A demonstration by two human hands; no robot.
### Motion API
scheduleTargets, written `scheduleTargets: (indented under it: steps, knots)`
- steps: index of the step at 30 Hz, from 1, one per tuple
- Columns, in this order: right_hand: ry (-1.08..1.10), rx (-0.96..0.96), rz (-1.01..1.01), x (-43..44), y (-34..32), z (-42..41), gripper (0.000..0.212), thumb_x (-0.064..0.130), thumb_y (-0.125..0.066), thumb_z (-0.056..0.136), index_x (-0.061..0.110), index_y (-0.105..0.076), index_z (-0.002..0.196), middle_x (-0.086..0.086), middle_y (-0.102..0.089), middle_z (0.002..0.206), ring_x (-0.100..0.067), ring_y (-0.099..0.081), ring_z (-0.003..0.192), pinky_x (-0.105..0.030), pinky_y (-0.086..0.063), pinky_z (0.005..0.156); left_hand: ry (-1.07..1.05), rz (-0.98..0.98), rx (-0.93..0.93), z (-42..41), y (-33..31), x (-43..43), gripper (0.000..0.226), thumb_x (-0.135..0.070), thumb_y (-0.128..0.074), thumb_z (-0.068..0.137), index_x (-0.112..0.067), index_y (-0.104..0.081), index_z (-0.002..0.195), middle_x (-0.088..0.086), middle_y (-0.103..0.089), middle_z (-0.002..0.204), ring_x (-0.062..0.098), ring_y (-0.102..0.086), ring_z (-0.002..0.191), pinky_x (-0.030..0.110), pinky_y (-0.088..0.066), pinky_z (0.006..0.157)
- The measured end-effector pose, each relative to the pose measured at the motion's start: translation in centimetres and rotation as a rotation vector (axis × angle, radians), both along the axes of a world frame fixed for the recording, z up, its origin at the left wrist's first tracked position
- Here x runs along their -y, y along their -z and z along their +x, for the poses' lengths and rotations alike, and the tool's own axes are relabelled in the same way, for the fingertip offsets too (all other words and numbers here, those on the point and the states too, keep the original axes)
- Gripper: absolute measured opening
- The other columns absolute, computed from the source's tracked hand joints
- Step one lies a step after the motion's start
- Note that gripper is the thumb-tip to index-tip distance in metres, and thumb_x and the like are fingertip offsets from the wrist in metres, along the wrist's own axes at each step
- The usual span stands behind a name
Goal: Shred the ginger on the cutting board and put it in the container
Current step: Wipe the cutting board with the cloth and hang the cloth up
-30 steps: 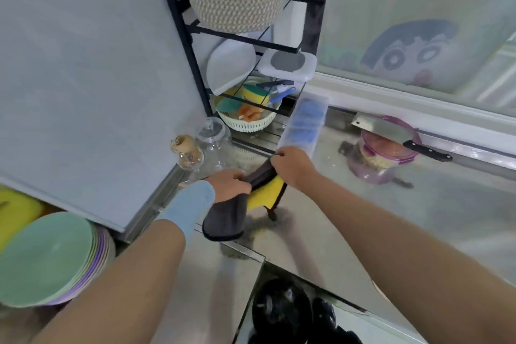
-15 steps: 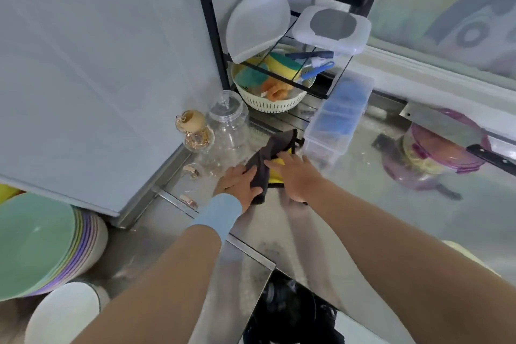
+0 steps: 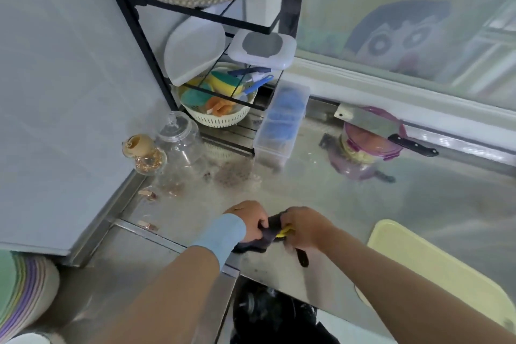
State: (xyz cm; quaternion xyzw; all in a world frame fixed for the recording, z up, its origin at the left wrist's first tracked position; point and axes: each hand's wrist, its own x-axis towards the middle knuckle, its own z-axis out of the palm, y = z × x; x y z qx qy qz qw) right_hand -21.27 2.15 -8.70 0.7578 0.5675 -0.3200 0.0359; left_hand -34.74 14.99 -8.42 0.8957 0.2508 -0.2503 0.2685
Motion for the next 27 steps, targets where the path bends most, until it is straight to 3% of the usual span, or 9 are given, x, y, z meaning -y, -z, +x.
scheduleTargets:
  steps: [3, 6, 10, 13, 16, 20, 23, 27]
  knots:
    - [0.240, 0.019, 0.181, 0.8, -1.4, 4.4, 0.017, 0.016, -0.055, 0.083, 0.017, -0.066, 0.096, -0.003, -0.057, 0.101, -0.030, -0.060, 0.097, -0.035, -0.048, 0.079, 0.042, 0.055, 0.143, 4.4, -2.2, 0.5, 0.018, -0.025, -0.056, 0.089, -0.030, -0.063, 0.104, -0.008, -0.049, 0.112, 0.023, -0.055, 0.098, 0.032, -0.043, 0.081]
    - [0.419, 0.067, 0.443, 1.2, -2.5, 9.4, 0.008, 0.009, -0.055, 0.080, 0.012, -0.061, 0.084, -0.007, -0.053, 0.096, -0.035, -0.057, 0.084, -0.039, -0.047, 0.071, 0.132, 0.161, 0.295, 9.9, -4.8, 0.9, 0.019, -0.019, -0.048, 0.092, -0.020, -0.058, 0.108, -0.002, -0.046, 0.112, 0.026, -0.054, 0.093, 0.034, -0.043, 0.076]
    - [0.468, 0.210, 0.521, 0.7, -3.0, 14.4, 0.009, 0.006, -0.057, 0.089, 0.006, -0.061, 0.098, -0.012, -0.051, 0.113, -0.037, -0.058, 0.075, -0.040, -0.047, 0.062, 0.144, 0.246, 0.398, 16.7, -6.3, 0.1, 0.017, -0.020, -0.055, 0.093, -0.020, -0.058, 0.109, 0.000, -0.044, 0.111, 0.022, -0.053, 0.087, 0.034, -0.048, 0.078]
    - [0.406, 0.321, 0.453, 0.3, -1.9, 16.7, 0.025, 0.007, -0.056, 0.094, 0.007, -0.060, 0.118, -0.012, -0.049, 0.125, -0.037, -0.063, 0.087, -0.044, -0.053, 0.065, 0.090, 0.341, 0.423, 20.8, -6.0, -1.5, 0.018, -0.024, -0.059, 0.092, -0.018, -0.057, 0.109, 0.004, -0.050, 0.112, 0.024, -0.054, 0.088, 0.035, -0.049, 0.078]
    - [0.275, 0.345, 0.314, -0.8, 0.4, 17.4, 0.053, 0.010, -0.053, 0.096, 0.012, -0.041, 0.148, -0.008, -0.043, 0.140, -0.032, -0.054, 0.118, -0.045, -0.054, 0.083, 0.082, 0.403, 0.300, 24.1, -4.1, -3.3, 0.024, -0.019, -0.049, 0.098, -0.014, -0.060, 0.119, 0.006, -0.050, 0.128, 0.026, -0.049, 0.114, 0.039, -0.046, 0.091]
    - [0.281, 0.354, 0.205, -3.0, 3.5, 17.2, 0.076, 0.016, -0.059, 0.093, 0.014, -0.019, 0.158, -0.009, -0.041, 0.144, -0.031, -0.053, 0.122, -0.043, -0.052, 0.089, 0.222, 0.311, 0.052, 25.6, -0.1, -4.3, 0.037, -0.029, -0.051, 0.097, -0.023, -0.046, 0.133, 0.005, -0.053, 0.131, 0.029, -0.054, 0.114, 0.041, -0.047, 0.095]
    - [0.331, 0.417, 0.174, -4.0, 4.2, 17.0, 0.057, 0.013, -0.049, 0.095, 0.008, -0.029, 0.149, -0.011, -0.040, 0.137, -0.031, -0.054, 0.117, -0.040, -0.048, 0.075, 0.251, 0.308, 0.027, 25.8, 1.5, -4.6, 0.052, -0.030, -0.045, 0.099, -0.030, -0.029, 0.148, 0.004, -0.037, 0.143, 0.030, -0.039, 0.128, 0.043, -0.041, 0.103]
    - [0.293, 0.353, 0.159, -3.4, 4.4, 17.1, 0.048, 0.014, -0.055, 0.093, 0.014, -0.044, 0.139, -0.007, -0.039, 0.132, -0.031, -0.052, 0.115, -0.038, -0.043, 0.066, 0.223, 0.339, 0.007, 24.9, 1.1, -3.3, 0.038, -0.037, -0.038, 0.102, -0.025, -0.039, 0.138, 0.007, -0.036, 0.128, 0.031, -0.038, 0.121, 0.037, -0.038, 0.100]
